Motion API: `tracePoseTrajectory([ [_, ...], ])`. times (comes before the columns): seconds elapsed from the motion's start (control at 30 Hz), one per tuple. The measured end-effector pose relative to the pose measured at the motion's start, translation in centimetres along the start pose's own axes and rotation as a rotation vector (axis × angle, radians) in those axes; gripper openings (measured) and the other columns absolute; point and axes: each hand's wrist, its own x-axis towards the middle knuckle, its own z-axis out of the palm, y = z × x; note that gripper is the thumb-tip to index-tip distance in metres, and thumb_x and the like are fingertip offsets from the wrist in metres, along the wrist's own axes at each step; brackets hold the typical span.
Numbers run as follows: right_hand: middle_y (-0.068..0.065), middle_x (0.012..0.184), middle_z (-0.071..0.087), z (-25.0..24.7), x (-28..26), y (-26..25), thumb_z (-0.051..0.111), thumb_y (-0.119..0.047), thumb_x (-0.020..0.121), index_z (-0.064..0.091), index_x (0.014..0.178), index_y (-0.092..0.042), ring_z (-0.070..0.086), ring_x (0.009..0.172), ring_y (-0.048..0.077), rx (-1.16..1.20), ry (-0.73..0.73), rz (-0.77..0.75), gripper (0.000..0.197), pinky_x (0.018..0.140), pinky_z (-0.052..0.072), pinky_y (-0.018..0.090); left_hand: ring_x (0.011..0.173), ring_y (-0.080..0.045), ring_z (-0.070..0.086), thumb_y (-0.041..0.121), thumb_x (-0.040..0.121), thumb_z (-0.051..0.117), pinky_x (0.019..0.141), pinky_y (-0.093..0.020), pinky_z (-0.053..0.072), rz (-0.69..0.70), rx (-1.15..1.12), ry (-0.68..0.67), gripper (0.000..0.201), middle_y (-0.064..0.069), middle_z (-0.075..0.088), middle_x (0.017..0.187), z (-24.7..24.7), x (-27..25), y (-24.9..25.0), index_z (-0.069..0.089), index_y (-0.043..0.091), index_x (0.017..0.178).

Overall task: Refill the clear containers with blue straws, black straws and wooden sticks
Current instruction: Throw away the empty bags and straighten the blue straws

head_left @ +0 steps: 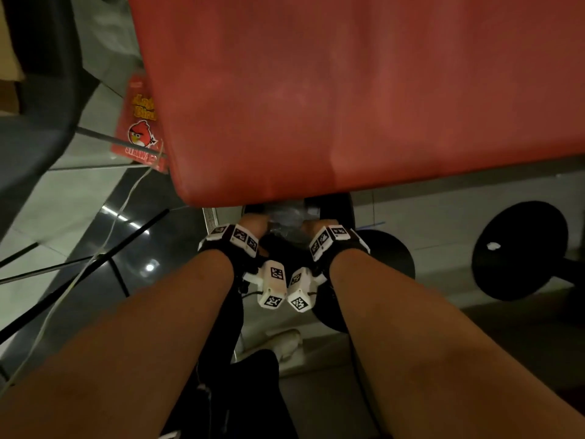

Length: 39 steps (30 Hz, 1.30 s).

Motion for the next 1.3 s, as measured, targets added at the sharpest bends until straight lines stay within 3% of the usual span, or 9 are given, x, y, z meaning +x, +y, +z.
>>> tracePoseTrajectory([
  [0.13, 0.006, 0.150, 0.051, -2.2, -5.3, 0.5, 0.057, -0.030, 0.103, 0.052, 0.144, -0.026, 0.051, 0.135, 0.035, 0.049, 0.142, -0.038, 0.042, 0.102, 0.050, 0.056, 0.098, -0.025, 0.057, 0.030, 0.098, 0.051, 0.082, -0.049, 0.057, 0.004, 0.017, -0.020, 0.009, -0.006, 0.053, 0.113, -0.6, -4.9, 2.6, 0.055, 0.023, 0.093],
  [0.23, 0.005, 0.148, 0.052, -4.2, -11.0, 0.9, 0.056, -0.015, 0.101, 0.054, 0.142, -0.022, 0.052, 0.133, 0.031, 0.155, 0.240, -0.033, 0.041, 0.108, 0.047, 0.043, 0.084, -0.022, 0.059, 0.028, 0.098, 0.050, 0.068, -0.039, 0.052, 0.030, 0.082, -0.078, 0.019, -0.006, 0.062, 0.102, -0.6, -11.2, 5.3, 0.060, 0.013, 0.103],
  [0.33, 0.012, 0.143, 0.057, -7.0, -17.9, 1.9, 0.060, -0.013, 0.098, 0.057, 0.139, -0.015, 0.057, 0.127, 0.032, 0.382, 0.306, -0.034, 0.041, 0.096, 0.052, 0.034, 0.073, -0.016, 0.057, 0.028, 0.100, 0.047, 0.062, -0.030, 0.048, 0.144, 0.219, -0.128, 0.020, -0.002, 0.062, 0.091, 0.1, -19.4, 9.3, 0.061, 0.014, 0.100],
  [0.57, 0.015, 0.141, 0.059, -8.3, -34.9, 7.2, 0.045, -0.016, 0.108, 0.059, 0.137, -0.005, 0.056, 0.129, 0.030, 0.888, 0.594, -0.034, 0.035, 0.104, 0.042, 0.034, 0.094, -0.024, 0.059, 0.030, 0.102, 0.045, 0.080, -0.035, 0.046, 0.502, 0.561, -0.253, 0.020, -0.004, 0.065, 0.104, 7.4, -36.8, 16.3, 0.060, 0.019, 0.110],
  [0.7, 0.018, 0.103, 0.066, -3.1, -42.5, 13.1, 0.060, -0.011, 0.098, 0.064, 0.123, -0.001, 0.062, 0.091, 0.028, 1.565, 0.751, 0.013, 0.028, 0.075, 0.049, 0.035, 0.076, -0.019, 0.058, 0.025, 0.104, 0.041, 0.069, -0.028, 0.047, 0.644, 0.775, -0.403, 0.019, -0.006, 0.064, 0.097, 15.8, -44.7, 15.5, 0.059, 0.019, 0.105],
  [0.93, 0.013, 0.095, 0.062, 12.9, -52.5, 23.4, 0.051, 0.003, 0.094, 0.058, 0.125, -0.010, 0.058, 0.074, 0.023, 2.191, 1.060, 0.140, 0.034, 0.061, 0.045, 0.029, 0.083, -0.017, 0.063, 0.020, 0.097, 0.055, 0.067, -0.028, 0.051, 0.897, 1.141, -0.651, 0.018, 0.000, 0.066, 0.102, 29.8, -55.1, 7.7, 0.064, 0.020, 0.113],
  [1.03, 0.014, 0.100, 0.061, 20.4, -54.0, 26.0, 0.050, 0.003, 0.096, 0.058, 0.128, -0.009, 0.060, 0.078, 0.026, 2.331, 1.121, 0.251, 0.035, 0.070, 0.049, 0.034, 0.084, -0.019, 0.059, 0.010, 0.092, 0.060, 0.070, -0.031, 0.049, 1.052, 1.180, -0.684, 0.026, -0.005, 0.062, 0.100, 34.2, -57.4, 4.2, 0.061, 0.019, 0.116],
  [1.2, 0.023, 0.118, 0.065, 30.0, -53.8, 29.5, 0.058, -0.006, 0.096, 0.052, 0.134, -0.002, 0.065, 0.100, 0.035, 2.460, 1.223, 0.572, 0.039, 0.096, 0.055, 0.050, 0.075, -0.018, 0.051, 0.010, 0.085, 0.062, 0.073, -0.029, 0.042, 1.624, 1.241, -0.388, 0.019, -0.002, 0.050, 0.090, 39.1, -59.8, 0.3, 0.062, 0.019, 0.102],
  [1.3, 0.025, 0.134, 0.057, 31.8, -54.3, 32.3, 0.070, -0.013, 0.090, 0.041, 0.143, -0.004, 0.059, 0.120, 0.042, 2.508, 1.313, 0.775, 0.061, 0.102, 0.050, 0.052, 0.070, -0.013, 0.050, 0.008, 0.085, 0.059, 0.069, -0.030, 0.044, 1.789, 1.276, -0.511, 0.017, 0.010, 0.047, 0.082, 41.3, -60.4, -2.0, 0.061, 0.023, 0.093],
])
